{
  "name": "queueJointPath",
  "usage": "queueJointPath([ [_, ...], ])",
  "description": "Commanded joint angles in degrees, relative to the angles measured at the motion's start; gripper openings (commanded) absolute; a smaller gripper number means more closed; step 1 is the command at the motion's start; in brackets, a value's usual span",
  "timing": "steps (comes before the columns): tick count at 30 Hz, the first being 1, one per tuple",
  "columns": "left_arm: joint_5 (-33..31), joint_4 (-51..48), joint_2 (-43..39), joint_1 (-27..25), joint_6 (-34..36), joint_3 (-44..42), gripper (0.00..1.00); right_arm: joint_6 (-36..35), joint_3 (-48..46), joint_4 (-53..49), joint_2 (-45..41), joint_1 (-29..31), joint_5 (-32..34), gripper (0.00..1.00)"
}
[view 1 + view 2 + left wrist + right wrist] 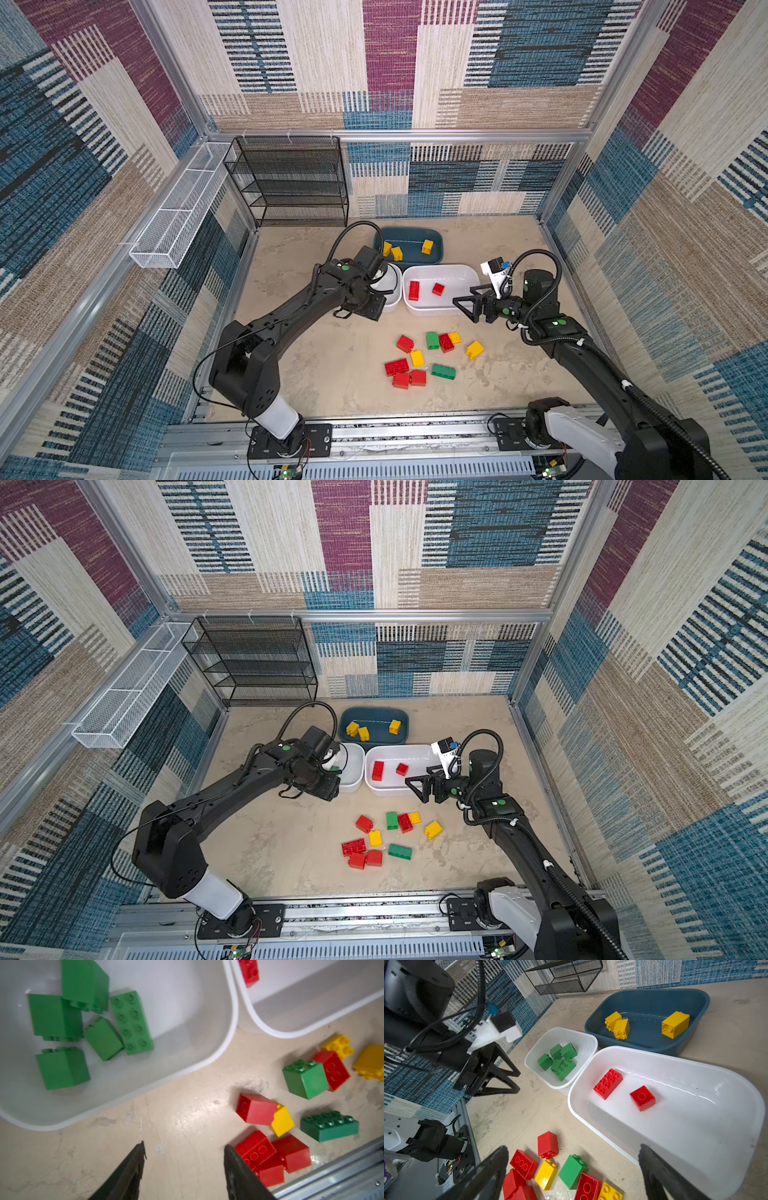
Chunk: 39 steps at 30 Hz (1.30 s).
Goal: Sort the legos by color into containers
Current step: 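Release the green brick and move the left gripper back to the pile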
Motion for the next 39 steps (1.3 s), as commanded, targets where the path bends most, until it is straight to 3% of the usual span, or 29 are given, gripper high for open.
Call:
queueJointPath([
  [1, 0.27, 1.61, -0.38, -4.13, -9.24, -1.71, 0.63, 0.79, -0.17, 0.7, -0.38, 0.01, -0.69, 0.99],
  [7, -2.25, 8.43, 1.93, -9.37, -26.51, -4.82, 0.64, 0.92, -0.61, 0.53, -1.11, 0.0, -0.88, 0.99],
  [12, -4.34, 9.22, 5.12, -12.85, -33.8, -3.32, 0.65, 0.61, -0.97, 0.17, -1.9, 0.01, -0.61, 0.99],
  [17, -5.73, 9.25, 6.51, -14.46, -48.62, -4.87, 0.66, 0.78, -1.66, 0.91, -1.69, 0.01, -1.1, 0.99],
  [22, -10.41, 7.98, 7.36, -16.19, -58.57, -2.88, 0.69, 0.7, -1.75, 1.22, -1.24, 0.06, -1.66, 0.99],
  [31, -10.94, 7.95, 12.56, -16.33, -68.74, -1.21, 0.68, 0.08, -1.49, 0.87, -1.03, 0.06, -1.93, 0.99],
  [39, -9.55, 7.92, 16.0, -17.05, -70.26, -1.32, 0.65, -0.35, -1.79, 0.19, -1.48, 0.05, -1.84, 0.99],
])
